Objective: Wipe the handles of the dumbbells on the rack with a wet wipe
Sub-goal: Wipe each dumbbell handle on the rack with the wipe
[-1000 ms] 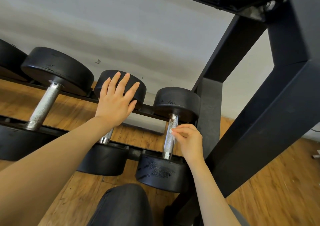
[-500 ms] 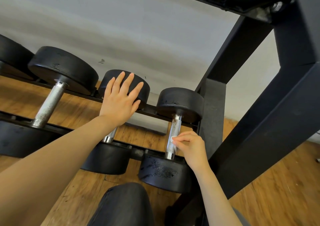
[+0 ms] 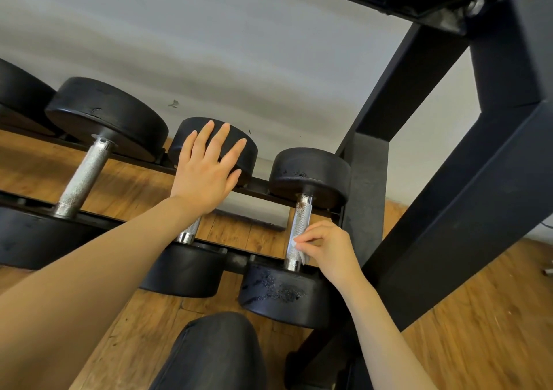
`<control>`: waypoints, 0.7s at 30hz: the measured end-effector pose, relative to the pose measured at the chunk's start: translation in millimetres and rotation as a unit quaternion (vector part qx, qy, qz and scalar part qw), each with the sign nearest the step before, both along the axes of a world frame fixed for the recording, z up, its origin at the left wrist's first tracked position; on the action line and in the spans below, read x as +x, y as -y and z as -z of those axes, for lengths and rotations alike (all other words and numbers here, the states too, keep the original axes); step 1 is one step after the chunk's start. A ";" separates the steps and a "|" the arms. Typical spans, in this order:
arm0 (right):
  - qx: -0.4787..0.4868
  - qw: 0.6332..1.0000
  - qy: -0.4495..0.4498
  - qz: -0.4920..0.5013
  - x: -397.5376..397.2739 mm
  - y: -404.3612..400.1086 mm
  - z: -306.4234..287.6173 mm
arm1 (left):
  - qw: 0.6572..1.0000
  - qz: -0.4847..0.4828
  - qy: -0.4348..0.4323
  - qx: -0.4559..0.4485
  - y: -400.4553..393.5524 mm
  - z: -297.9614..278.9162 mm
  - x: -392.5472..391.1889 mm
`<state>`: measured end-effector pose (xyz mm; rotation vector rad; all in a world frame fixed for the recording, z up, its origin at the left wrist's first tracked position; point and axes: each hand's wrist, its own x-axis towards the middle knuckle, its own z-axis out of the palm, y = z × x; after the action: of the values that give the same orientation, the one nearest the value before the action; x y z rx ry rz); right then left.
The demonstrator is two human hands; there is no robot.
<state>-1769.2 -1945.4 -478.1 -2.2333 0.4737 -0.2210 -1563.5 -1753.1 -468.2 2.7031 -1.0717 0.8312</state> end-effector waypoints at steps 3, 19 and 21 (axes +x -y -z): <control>-0.011 1.000 -0.009 -0.011 -1.8 -3.1 -0.1 | 1.000 0.000 -0.003 0.005 -0.1 0.0 0.0; -0.066 0.994 -0.075 -0.054 -0.3 -3.8 -2.8 | 0.994 -0.001 -0.114 -0.003 -36.2 -2.3 -68.1; -0.071 0.992 -0.083 -0.056 -2.2 -4.1 -4.6 | 0.992 -0.007 -0.127 -0.012 -50.2 7.1 -93.5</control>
<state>-1771.4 -1941.2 -473.5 -2.4217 0.4298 -0.0106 -1657.0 -1703.0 -475.2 2.7045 -0.9802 0.4797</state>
